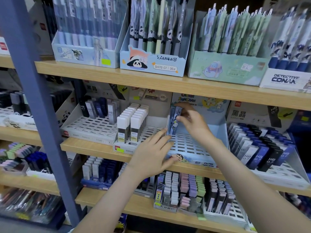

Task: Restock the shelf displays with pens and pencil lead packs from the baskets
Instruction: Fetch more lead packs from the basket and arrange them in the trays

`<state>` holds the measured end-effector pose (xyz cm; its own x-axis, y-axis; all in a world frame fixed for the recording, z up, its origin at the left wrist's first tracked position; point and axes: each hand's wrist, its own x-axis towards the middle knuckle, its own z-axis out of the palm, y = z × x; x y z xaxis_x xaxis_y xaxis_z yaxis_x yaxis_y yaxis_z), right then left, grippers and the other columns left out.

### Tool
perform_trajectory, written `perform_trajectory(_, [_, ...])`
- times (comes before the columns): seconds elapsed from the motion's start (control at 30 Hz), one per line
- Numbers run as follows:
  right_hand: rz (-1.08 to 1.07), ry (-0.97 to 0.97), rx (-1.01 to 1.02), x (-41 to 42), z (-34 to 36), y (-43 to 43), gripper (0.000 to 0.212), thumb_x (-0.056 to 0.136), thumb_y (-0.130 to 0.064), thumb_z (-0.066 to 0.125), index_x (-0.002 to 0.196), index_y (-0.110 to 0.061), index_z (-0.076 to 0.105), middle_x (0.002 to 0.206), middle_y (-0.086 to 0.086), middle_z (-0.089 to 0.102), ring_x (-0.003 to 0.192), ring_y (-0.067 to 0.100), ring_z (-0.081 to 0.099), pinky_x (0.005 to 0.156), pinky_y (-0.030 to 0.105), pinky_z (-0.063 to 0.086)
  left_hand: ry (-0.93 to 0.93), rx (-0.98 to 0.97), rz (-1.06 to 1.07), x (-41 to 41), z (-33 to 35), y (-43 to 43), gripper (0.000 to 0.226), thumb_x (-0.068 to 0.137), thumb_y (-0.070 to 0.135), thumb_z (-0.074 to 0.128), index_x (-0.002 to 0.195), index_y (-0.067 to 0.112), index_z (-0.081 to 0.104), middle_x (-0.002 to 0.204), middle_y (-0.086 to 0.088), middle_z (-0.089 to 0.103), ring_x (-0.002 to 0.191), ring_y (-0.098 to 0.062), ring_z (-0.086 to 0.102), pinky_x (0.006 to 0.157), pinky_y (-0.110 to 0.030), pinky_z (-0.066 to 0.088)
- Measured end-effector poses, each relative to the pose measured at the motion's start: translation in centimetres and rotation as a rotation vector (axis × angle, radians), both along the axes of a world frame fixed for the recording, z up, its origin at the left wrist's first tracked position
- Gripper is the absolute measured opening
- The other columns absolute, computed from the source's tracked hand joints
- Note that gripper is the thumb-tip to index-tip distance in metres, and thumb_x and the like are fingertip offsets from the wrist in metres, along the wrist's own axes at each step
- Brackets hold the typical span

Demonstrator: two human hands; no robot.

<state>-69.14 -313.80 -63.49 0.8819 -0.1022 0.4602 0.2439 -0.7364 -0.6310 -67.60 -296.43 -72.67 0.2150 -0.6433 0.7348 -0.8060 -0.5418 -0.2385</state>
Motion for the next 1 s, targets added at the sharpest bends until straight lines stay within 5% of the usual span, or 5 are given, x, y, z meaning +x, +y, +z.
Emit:
perform_trajectory(0.37, [-0.059, -0.002, -0.133, 0.4, 0.4, 0.0, 0.039, 0.095, -0.01, 0.052, 0.132, -0.02, 0.046, 0.083, 0.003, 0.057, 0.077, 0.014, 0.053, 0.061, 0.016, 0.032, -0.036, -0.007, 0.023, 0.0, 0.0, 0.0, 0.046, 0.094, 0.052, 0.045, 0.104, 0.014, 0.068, 0.113, -0.001, 0.066, 0.128, -0.023, 0.049, 0.091, -0.027, 0.045])
perform_trajectory(0.53, [-0.072, 0.099, -0.15, 0.4, -1.5, -0.4, 0.042, 0.097, -0.012, 0.049, 0.137, -0.024, 0.044, 0.101, 0.003, 0.054, 0.1, 0.022, 0.053, 0.077, 0.02, 0.034, -0.019, -0.009, 0.028, -0.2, 0.1, 0.0, 0.049, 0.095, 0.054, 0.041, 0.104, 0.014, 0.068, 0.112, 0.0, 0.066, 0.129, -0.022, 0.049, 0.087, -0.026, 0.048])
perform_trajectory(0.67, [-0.119, 0.016, -0.35, 0.1, -2.0, -0.6, 0.049, 0.098, -0.013, 0.046, 0.142, -0.032, 0.037, 0.13, 0.005, 0.04, 0.123, 0.023, 0.026, 0.095, 0.029, 0.028, -0.024, -0.009, 0.023, -0.1, 0.1, 0.0, 0.046, 0.093, 0.053, 0.045, 0.104, 0.015, 0.068, 0.111, 0.001, 0.066, 0.129, -0.022, 0.049, 0.086, -0.026, 0.048])
perform_trajectory(0.87, [-0.179, 0.075, -0.47, 0.0, -1.4, -0.3, 0.052, 0.099, -0.016, 0.043, 0.144, -0.037, 0.03, 0.141, 0.003, 0.031, 0.127, 0.027, 0.021, 0.105, 0.039, 0.028, 0.029, 0.002, 0.037, -0.3, 0.2, -0.1, 0.047, 0.095, 0.052, 0.042, 0.104, 0.014, 0.068, 0.11, 0.001, 0.066, 0.128, -0.022, 0.049, 0.083, -0.027, 0.049])
perform_trajectory(1.0, [-0.141, 0.047, -0.477, -2.0, -1.9, -0.2, 0.058, 0.098, -0.018, 0.046, 0.148, -0.03, 0.02, 0.146, 0.004, 0.026, 0.128, 0.021, 0.019, 0.106, 0.035, 0.023, 0.062, -0.001, 0.043, -1.4, 0.2, -0.4, 0.044, 0.095, 0.044, 0.045, 0.108, 0.008, 0.066, 0.115, -0.007, 0.065, 0.125, -0.027, 0.051, 0.099, -0.035, 0.044])
